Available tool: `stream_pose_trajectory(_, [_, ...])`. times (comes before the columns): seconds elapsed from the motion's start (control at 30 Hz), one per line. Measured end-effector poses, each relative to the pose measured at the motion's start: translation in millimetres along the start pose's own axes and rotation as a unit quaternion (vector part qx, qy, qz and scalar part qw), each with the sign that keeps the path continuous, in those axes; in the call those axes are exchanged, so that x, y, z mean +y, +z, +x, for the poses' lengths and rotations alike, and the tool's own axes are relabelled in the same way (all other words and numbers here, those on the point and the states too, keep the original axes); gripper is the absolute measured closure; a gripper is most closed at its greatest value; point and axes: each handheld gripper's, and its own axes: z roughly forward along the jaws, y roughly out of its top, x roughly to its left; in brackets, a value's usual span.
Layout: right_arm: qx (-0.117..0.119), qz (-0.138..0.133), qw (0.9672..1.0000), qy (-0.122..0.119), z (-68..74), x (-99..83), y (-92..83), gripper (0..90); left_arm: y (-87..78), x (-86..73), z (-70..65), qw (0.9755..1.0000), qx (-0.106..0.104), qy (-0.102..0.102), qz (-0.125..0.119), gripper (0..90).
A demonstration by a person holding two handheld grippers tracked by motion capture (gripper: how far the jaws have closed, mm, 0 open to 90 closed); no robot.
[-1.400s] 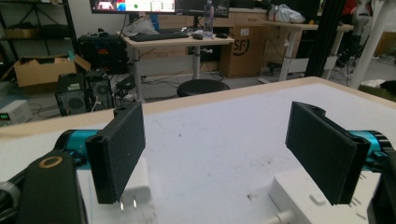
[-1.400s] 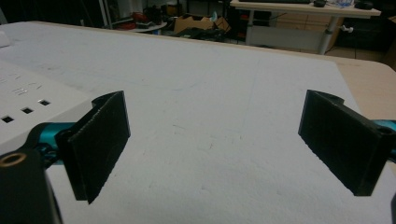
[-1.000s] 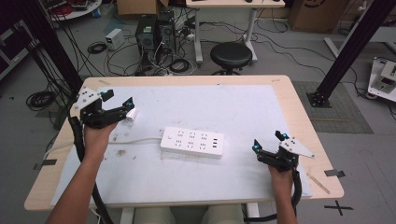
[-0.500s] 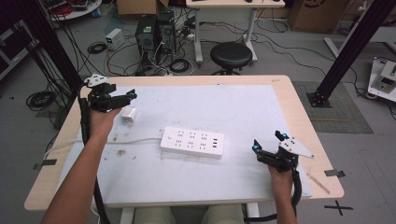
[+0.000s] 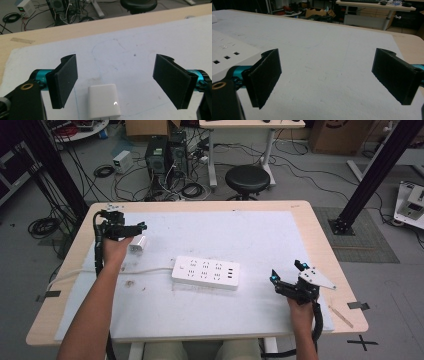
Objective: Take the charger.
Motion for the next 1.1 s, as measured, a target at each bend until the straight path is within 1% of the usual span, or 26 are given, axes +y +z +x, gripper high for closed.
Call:
stream_pose_trajectory(0.03, [0.0,0.0,1.0,0.0,0.0,0.0,0.0,9.0,3.0,-2.2,0.7,1.0,0.001,-0.004,0.005,20.0])
stream_pose_trajectory(0.1, [0.0,-0.002,1.0,-0.003,-0.3,0.0,0.1,9.0,9.1,-6.7,2.6,0.9998,0.006,-0.003,0.017,20.0])
stream_pose_trajectory(0.17, [0.0,-0.002,1.0,-0.004,-0.3,0.0,0.2,9.1,14.8,-11.8,4.4,0.9995,0.011,-0.007,0.028,20.0])
stream_pose_trajectory(0.23, [0.001,-0.001,1.0,0.0,0.2,0.0,0.1,9.0,19.6,-16.8,5.9,0.9992,0.01,-0.013,0.037,20.0])
stream_pose_trajectory(0.3, [0.001,0.0,1.0,0.0,0.0,0.0,0.1,9.1,23.5,-21.3,7.2,0.9987,0.013,-0.013,0.048,20.0])
stream_pose_trajectory(0.37, [0.001,-0.001,1.0,-0.002,-0.2,0.0,0.2,9.1,27.6,-25.9,9.1,0.9982,0.014,-0.02,0.055,20.0])
stream_pose_trajectory(0.43, [0.001,-0.002,1.0,-0.003,-0.2,0.1,0.4,9.1,31.8,-29.2,11.8,0.9973,0.013,-0.025,0.067,20.0])
stream_pose_trajectory(0.53, [0.001,-0.002,1.0,-0.003,-0.3,0.1,0.4,9.1,37.6,-32.5,13.4,0.9963,0.021,-0.021,0.081,20.0])
stream_pose_trajectory(0.63, [0.001,-0.001,1.0,0.0,-0.2,0.1,0.3,9.0,42.4,-35.5,15.2,0.9954,0.024,-0.022,0.09,20.0])
stream_pose_trajectory(0.7, [0.0,-0.001,1.0,-0.002,-0.4,0.1,0.4,9.0,45.6,-37.7,15.3,0.9949,0.023,-0.025,0.095,20.0])
stream_pose_trajectory(0.93, [0.001,-0.001,1.0,0.0,-0.4,0.1,0.5,9.1,53.0,-41.5,13.7,0.9934,0.019,-0.013,0.112,20.2])
stream_pose_trajectory(1.0, [0.001,0.0,1.0,0.0,-0.4,0.1,0.5,9.0,55.5,-42.8,12.9,0.9933,0.02,-0.014,0.113,20.3])
stream_pose_trajectory(1.1, [0.001,-0.001,1.0,0.0,-0.5,0.0,0.5,9.0,57.3,-44.4,12.9,0.9924,0.019,-0.013,0.121,20.3])
